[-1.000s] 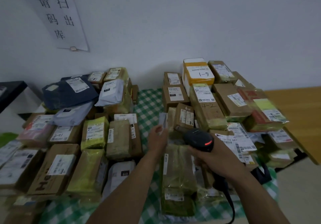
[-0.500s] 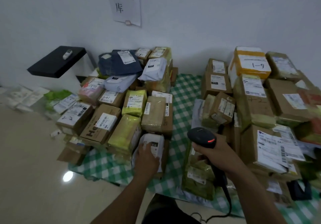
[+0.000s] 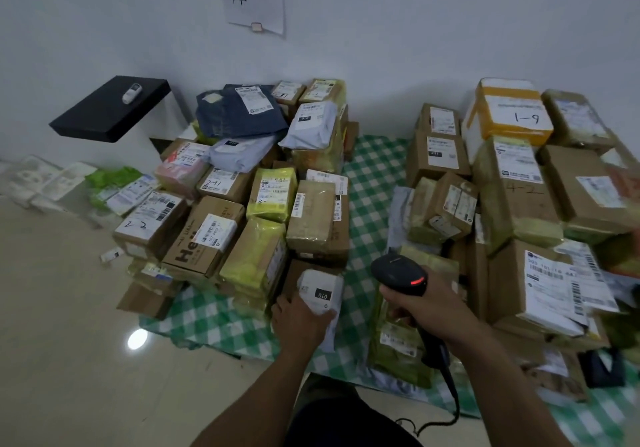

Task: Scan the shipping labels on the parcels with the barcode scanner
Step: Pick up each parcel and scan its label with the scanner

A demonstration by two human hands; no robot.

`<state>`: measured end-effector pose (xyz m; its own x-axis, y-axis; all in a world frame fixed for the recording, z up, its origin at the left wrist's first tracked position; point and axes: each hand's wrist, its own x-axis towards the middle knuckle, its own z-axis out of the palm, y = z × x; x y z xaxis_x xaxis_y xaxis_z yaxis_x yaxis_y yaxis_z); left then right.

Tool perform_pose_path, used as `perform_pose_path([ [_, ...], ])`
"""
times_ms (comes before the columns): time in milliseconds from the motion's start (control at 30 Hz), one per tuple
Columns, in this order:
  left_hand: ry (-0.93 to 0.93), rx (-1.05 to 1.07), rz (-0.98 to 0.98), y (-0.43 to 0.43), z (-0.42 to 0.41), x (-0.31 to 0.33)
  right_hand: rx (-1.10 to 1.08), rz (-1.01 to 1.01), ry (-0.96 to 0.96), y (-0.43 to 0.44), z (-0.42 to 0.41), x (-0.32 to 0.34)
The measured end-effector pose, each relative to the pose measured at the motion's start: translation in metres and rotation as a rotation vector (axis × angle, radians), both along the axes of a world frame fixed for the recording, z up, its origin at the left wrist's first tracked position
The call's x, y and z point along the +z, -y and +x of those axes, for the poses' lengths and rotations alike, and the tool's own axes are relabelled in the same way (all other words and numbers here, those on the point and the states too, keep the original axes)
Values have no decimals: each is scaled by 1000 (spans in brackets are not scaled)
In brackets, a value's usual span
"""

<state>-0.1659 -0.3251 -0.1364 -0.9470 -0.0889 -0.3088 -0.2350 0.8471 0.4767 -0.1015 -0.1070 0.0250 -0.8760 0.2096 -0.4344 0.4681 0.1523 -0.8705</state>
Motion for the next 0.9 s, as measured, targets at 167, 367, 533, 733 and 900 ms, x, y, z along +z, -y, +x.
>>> perform_pose_path([
  [167,-20,63,75,1,1,0,12,3,-20,4,1,-2],
  [367,-6,132,383,9,11,1,3,-31,-24,8,6,-6],
  [533,27,161,439,15,9,-1,-5,-50,-22,11,7,-6],
  [733,-66,189,598,6,11,61,-41,-24,-69,14,10,-8],
  [900,-48,258,948,-6,24,118,-184,8,-204,19,8,-2],
])
